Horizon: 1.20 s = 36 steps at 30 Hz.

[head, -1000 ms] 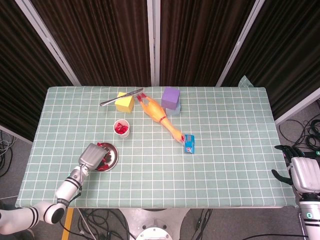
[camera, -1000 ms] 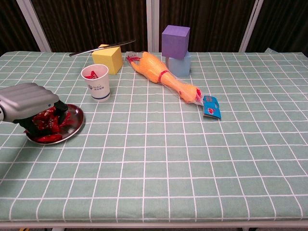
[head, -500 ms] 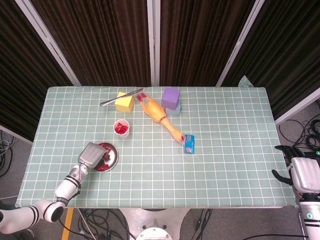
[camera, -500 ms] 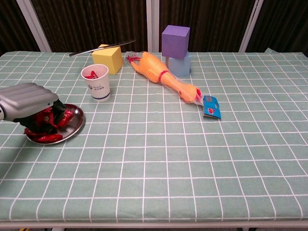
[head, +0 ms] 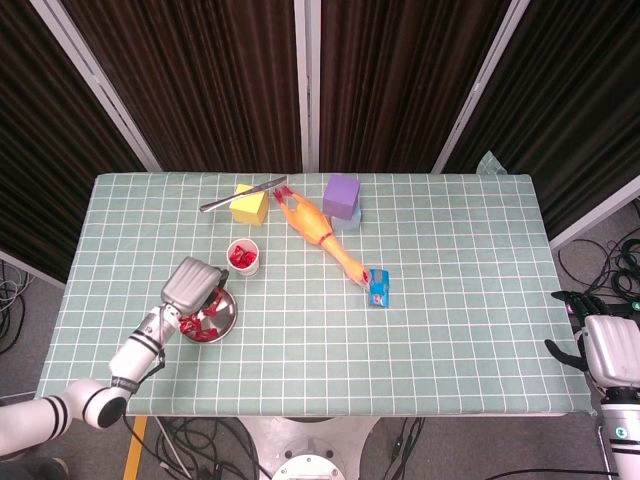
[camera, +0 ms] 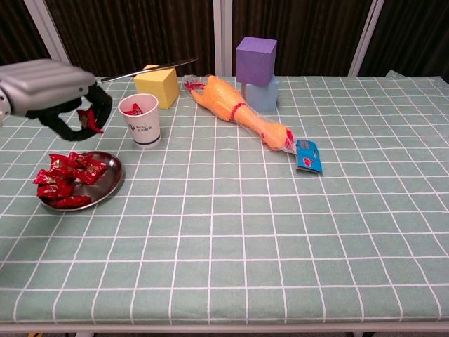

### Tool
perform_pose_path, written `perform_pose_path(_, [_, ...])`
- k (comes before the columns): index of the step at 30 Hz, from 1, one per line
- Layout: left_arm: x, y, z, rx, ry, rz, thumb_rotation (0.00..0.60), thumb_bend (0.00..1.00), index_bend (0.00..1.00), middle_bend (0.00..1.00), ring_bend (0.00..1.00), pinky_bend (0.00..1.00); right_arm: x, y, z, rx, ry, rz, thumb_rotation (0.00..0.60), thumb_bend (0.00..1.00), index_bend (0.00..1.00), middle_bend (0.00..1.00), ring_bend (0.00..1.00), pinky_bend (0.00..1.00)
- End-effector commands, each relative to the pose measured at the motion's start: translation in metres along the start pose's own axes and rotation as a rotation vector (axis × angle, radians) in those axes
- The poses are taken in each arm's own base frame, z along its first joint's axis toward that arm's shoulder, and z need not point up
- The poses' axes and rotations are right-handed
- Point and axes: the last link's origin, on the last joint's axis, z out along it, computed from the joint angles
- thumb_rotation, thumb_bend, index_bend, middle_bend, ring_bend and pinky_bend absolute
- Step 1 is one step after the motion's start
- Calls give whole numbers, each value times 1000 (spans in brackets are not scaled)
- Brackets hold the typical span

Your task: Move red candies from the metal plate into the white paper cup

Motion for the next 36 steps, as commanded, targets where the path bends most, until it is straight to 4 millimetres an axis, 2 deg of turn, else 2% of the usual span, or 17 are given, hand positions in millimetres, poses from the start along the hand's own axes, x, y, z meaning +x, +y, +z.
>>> perform_pose_path(1, [24, 4, 24, -3, 24, -4, 600, 481, 674, 700, 927, 1000, 0, 0, 0, -1, 0, 1, 600, 101, 261, 299, 271, 592])
perform_pose_path(5, [40, 9, 47, 7, 31, -11, 600, 481, 657, 673, 927, 1000, -1, 2, 0, -5, -2, 1, 600, 101, 262, 299, 271, 592])
perform_pose_path(9, [46, 13, 67, 17, 6, -40, 600, 481, 635, 646, 927, 1000, -1, 4, 0, -14, -1, 3, 600, 101, 261, 300, 271, 593])
perform_pose_path(14, [40, 12, 85, 51, -24, -64, 600, 480, 610, 619, 927, 1000, 0, 7, -1, -25, 0, 6, 600, 101, 261, 300, 271, 593])
perform_pose_path(19, [30, 10, 88, 66, -41, -17, 600, 479, 552, 571, 921, 1000, 1, 10, -2, -37, 2, 3, 600, 101, 262, 300, 271, 594])
perform_pose_path(25, [24, 6, 85, 78, -77, -28, 600, 449, 430, 475, 908, 1000, 0, 9, -2, -32, 0, 5, 600, 101, 262, 303, 277, 595])
perform_pose_path(29, [29, 3, 76, 85, -47, -47, 600, 432, 372, 431, 903, 1000, 0, 8, -2, -30, 0, 5, 600, 101, 261, 303, 278, 596])
perform_pose_path(32, [35, -5, 58, 100, 6, -95, 600, 421, 353, 422, 903, 1000, 0, 8, -1, -26, 1, 4, 600, 101, 262, 303, 278, 596])
perform_pose_path(36, [35, -23, 21, 115, 44, -147, 600, 386, 362, 423, 903, 1000, 0, 5, 1, -15, 0, 4, 600, 101, 261, 303, 278, 596])
